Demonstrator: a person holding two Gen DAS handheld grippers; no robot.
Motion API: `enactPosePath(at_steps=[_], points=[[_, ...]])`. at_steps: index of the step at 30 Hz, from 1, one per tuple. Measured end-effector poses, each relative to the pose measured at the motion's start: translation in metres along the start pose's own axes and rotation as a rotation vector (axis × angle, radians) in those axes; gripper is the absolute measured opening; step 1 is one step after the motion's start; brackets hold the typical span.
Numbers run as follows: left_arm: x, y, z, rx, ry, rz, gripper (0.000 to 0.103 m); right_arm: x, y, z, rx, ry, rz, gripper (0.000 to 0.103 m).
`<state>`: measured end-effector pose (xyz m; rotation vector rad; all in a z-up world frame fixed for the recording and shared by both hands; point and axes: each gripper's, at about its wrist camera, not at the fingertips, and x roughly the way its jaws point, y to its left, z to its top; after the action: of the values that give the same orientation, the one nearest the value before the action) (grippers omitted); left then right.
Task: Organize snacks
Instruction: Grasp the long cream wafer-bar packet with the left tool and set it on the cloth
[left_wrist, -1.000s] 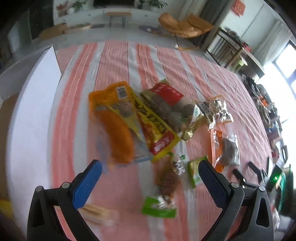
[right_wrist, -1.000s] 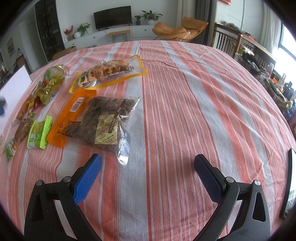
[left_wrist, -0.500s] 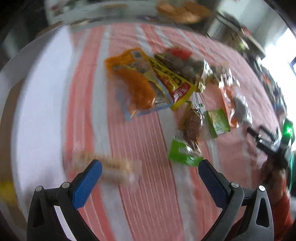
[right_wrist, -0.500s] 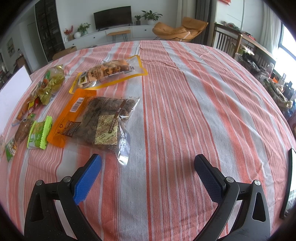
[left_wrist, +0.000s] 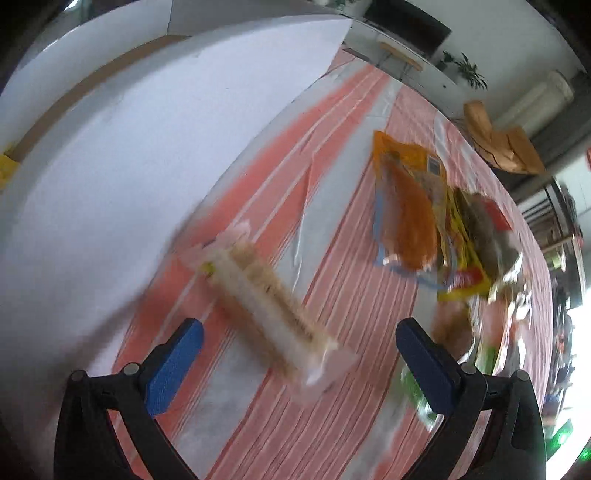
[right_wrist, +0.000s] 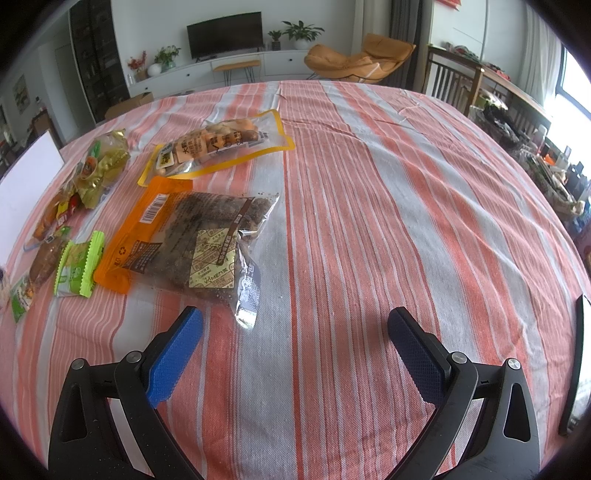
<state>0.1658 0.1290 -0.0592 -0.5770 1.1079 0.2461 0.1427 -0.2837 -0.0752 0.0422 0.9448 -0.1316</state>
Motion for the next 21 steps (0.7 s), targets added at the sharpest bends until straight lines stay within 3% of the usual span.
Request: enactPosePath(at_steps=[4, 7, 9, 11, 13, 15, 18, 21], points=[[0.012, -0.017, 0.01, 0.063, 0.037, 0.098, 0.103, 0.001, 0.0, 0.001, 0.0, 0.0, 0.0, 0.101], [0.028, -0.043, 0.008, 0.254, 0.118, 0.227, 0.103, 0.001, 0.001, 0.001, 0.0, 0.0, 0.0, 0.101], [0.03, -0.053, 0.001, 0.362, 0.088, 0.202, 0.102, 0.002, 0.0, 0.001, 0.0, 0.0, 0.0, 0.101], [0.027, -0.059, -0.004, 0.432, 0.053, 0.171, 0.094, 0.001, 0.001, 0.001, 0.0, 0.0, 0.0, 0.101], [0.024, -0.066, -0.009, 0.496, 0.04, 0.143, 0.078, 0.002, 0.001, 0.001, 0.0, 0.0, 0.001, 0.101], [0.022, -0.073, -0.012, 0.552, 0.043, 0.129, 0.069, 0.002, 0.0, 0.002, -0.001, 0.0, -0.001, 0.101], [0.017, -0.074, -0.016, 0.585, 0.046, 0.106, 0.051, 0.002, 0.0, 0.001, 0.0, 0.0, 0.0, 0.101], [0.012, -0.065, -0.017, 0.577, 0.04, 0.096, 0.05, 0.002, 0.001, 0.001, 0.0, -0.001, 0.0, 0.101]])
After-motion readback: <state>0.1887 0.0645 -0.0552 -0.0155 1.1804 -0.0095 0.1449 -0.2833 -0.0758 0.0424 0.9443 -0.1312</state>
